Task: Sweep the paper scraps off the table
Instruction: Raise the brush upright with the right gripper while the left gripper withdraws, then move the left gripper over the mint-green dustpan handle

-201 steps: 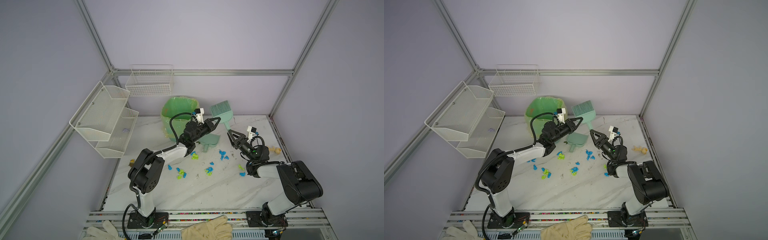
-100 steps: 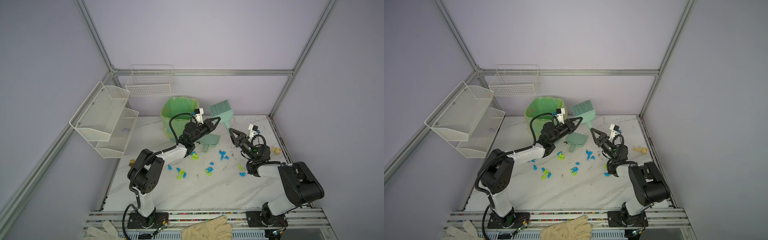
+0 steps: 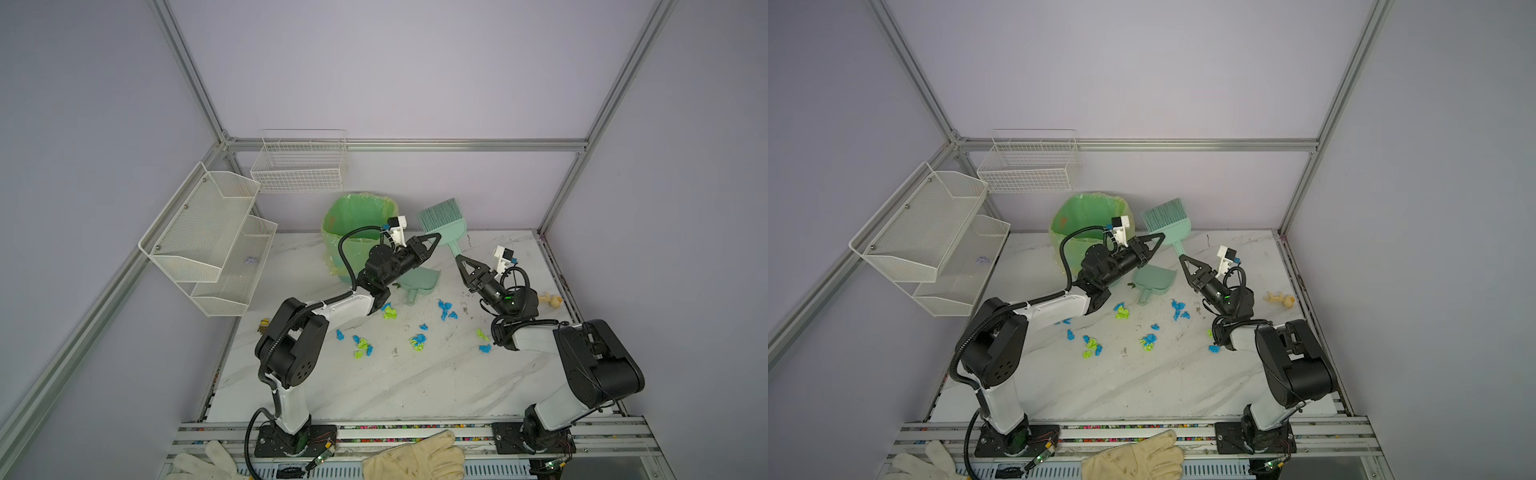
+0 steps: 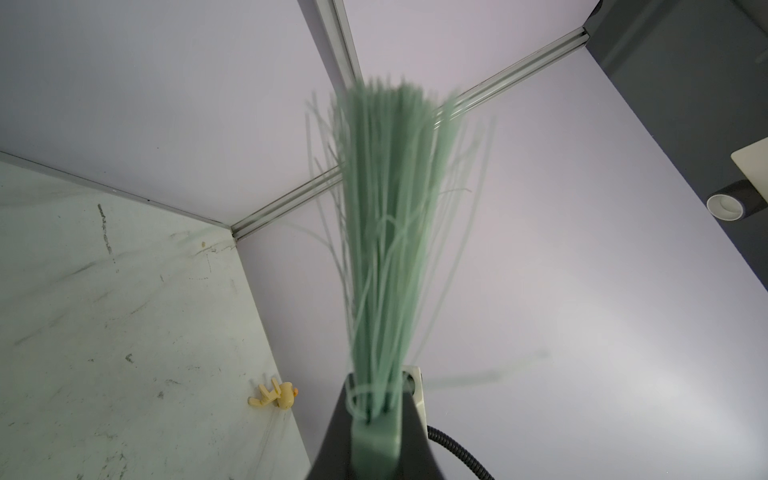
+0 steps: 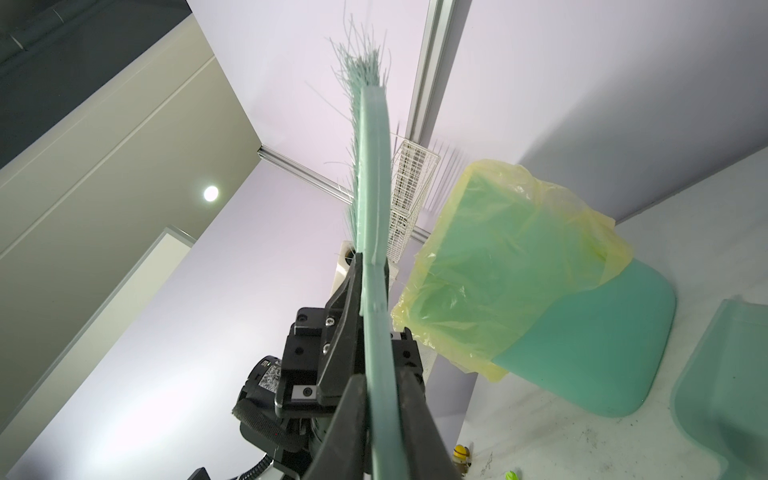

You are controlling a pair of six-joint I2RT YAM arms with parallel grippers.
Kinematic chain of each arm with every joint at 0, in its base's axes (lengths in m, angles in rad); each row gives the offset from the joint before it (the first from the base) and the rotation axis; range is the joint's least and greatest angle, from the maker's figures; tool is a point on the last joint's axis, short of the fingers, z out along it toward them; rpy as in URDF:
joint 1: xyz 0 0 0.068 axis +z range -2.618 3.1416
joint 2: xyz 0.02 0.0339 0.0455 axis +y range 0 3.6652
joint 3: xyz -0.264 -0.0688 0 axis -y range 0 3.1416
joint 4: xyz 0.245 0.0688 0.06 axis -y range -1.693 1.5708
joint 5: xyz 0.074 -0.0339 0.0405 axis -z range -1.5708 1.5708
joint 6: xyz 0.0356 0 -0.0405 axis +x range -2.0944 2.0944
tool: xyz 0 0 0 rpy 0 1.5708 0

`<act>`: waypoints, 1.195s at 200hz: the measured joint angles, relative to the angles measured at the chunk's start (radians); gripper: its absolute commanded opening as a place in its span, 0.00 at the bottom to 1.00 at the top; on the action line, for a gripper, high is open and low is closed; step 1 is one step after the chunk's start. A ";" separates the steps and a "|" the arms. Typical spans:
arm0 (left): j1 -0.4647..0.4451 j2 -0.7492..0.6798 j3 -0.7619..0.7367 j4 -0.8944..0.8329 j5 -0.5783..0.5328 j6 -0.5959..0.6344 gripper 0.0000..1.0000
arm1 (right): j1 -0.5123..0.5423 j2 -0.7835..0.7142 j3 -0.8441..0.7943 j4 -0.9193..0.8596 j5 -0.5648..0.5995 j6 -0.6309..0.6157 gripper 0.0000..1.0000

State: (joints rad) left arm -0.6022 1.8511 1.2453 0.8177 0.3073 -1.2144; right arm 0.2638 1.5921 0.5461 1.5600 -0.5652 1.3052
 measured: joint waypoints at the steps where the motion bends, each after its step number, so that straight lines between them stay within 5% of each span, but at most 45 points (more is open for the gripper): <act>1: 0.000 0.000 0.000 0.000 0.000 0.000 0.00 | 0.000 0.000 0.000 0.000 0.000 0.000 0.12; 30: 0.000 0.000 0.000 0.001 0.003 -0.023 0.00 | 0.001 0.000 0.000 0.014 0.000 0.008 0.00; 66: 0.000 -0.005 -0.042 0.003 -0.002 -0.009 0.57 | -0.002 -0.013 -0.006 -0.006 -0.007 -0.002 0.00; 117: -0.011 -0.156 -0.147 -0.200 -0.038 0.125 0.84 | -0.153 -0.163 -0.058 -0.177 -0.075 -0.040 0.00; 141: -0.049 -0.311 -0.161 -0.370 -0.095 0.243 0.99 | -0.223 -0.266 -0.022 -0.419 -0.121 -0.162 0.00; 181: -0.105 -0.509 -0.163 -0.679 -0.209 0.397 1.00 | -0.225 -0.425 0.194 -1.023 -0.065 -0.550 0.00; 239: -0.127 -0.512 -0.180 -1.041 -0.368 0.540 1.00 | -0.225 -0.478 0.212 -1.327 0.032 -0.753 0.00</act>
State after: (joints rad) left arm -0.7292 1.3396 1.0649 -0.2234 -0.0605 -0.6743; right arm 0.0383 1.1145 0.7586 0.2329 -0.5327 0.5526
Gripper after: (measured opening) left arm 0.997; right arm 0.121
